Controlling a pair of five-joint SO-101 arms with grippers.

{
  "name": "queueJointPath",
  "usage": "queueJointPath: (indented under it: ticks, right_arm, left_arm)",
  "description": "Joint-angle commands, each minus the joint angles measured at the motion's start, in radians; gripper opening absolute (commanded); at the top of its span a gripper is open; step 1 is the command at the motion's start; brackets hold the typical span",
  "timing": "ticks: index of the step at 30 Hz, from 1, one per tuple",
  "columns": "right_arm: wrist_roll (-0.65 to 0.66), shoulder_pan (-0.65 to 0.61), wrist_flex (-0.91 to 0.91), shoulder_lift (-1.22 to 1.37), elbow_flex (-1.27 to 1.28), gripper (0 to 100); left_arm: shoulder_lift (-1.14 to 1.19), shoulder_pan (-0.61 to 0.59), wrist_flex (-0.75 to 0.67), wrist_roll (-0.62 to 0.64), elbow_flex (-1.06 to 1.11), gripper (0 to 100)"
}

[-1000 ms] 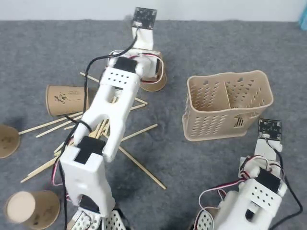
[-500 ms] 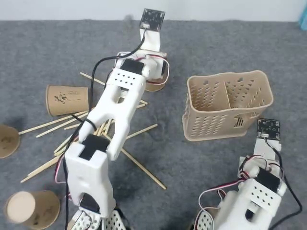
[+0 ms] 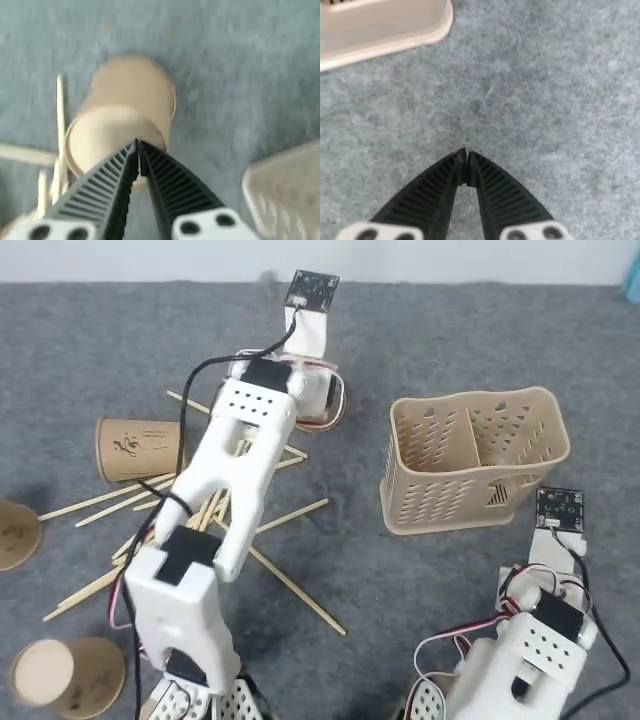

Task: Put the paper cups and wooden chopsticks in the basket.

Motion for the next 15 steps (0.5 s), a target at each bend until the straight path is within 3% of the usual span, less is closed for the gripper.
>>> queueJointPath:
  ticks: [1,8,15]
  right_arm:
    - [-0.003,-0.01,-0.018,-0.019,-0.008,0.8]
    - [-0.003,-0.012,-0.018,-0.019,-0.006,0.8]
    - [-0.003,-0.012,-0.018,-0.019,-0.006,0.8]
  left_arm:
    - [-0.043,-0.044,0.232,-0.005,0.016,1]
    - [-0.169,-0.144,0.445,-0.061,0.096,1]
    - [-0.658,-0.117,0.534,-0.104,0.119,1]
